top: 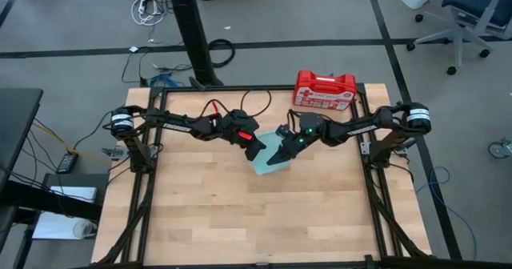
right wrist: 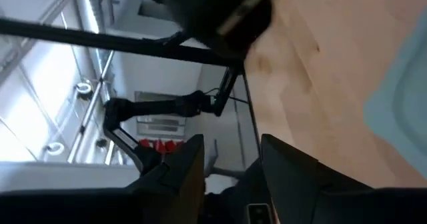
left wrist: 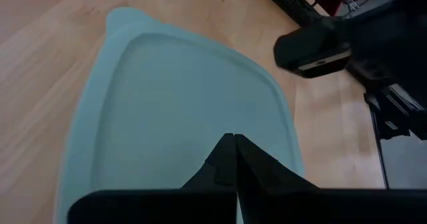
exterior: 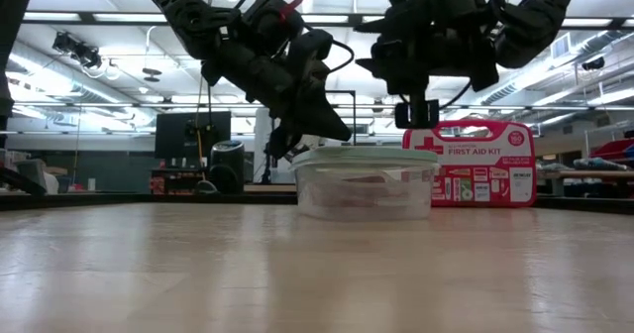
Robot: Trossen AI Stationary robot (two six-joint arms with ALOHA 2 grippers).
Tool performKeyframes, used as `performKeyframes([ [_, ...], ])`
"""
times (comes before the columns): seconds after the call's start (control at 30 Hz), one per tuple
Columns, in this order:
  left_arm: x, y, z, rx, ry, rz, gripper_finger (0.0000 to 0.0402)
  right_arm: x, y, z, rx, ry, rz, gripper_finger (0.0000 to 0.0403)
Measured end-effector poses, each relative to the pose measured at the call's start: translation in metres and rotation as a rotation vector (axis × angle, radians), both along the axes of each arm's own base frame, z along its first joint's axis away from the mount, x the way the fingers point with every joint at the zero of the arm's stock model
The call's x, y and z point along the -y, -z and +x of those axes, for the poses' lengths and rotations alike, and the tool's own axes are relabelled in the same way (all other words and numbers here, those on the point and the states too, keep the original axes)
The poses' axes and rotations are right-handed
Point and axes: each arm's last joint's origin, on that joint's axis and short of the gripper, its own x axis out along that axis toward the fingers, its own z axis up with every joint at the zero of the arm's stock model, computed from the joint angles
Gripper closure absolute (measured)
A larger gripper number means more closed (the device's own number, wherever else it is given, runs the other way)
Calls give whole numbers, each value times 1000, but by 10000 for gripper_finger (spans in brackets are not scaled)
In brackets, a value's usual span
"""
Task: Roll bandage
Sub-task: Close the transparent food container lid
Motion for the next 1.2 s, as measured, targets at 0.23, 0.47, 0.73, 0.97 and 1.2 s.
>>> performKeyframes([
  [0.23,0,0,0,8,17,25,401,-7,12,13,26,-30,129,254],
  [0.47,-1,0,0,0,-5,71,401,-8,43,25,165,-103,283,254],
  [0.73,-2,5,-3,-57,-23,109,400,-9,40,21,191,-132,286,254],
  [0.97,-1,9,-6,-113,-5,136,400,-13,12,9,279,-127,281,254],
  [1.2,-2,9,-6,-114,-6,141,400,-15,53,7,20,-68,337,253],
])
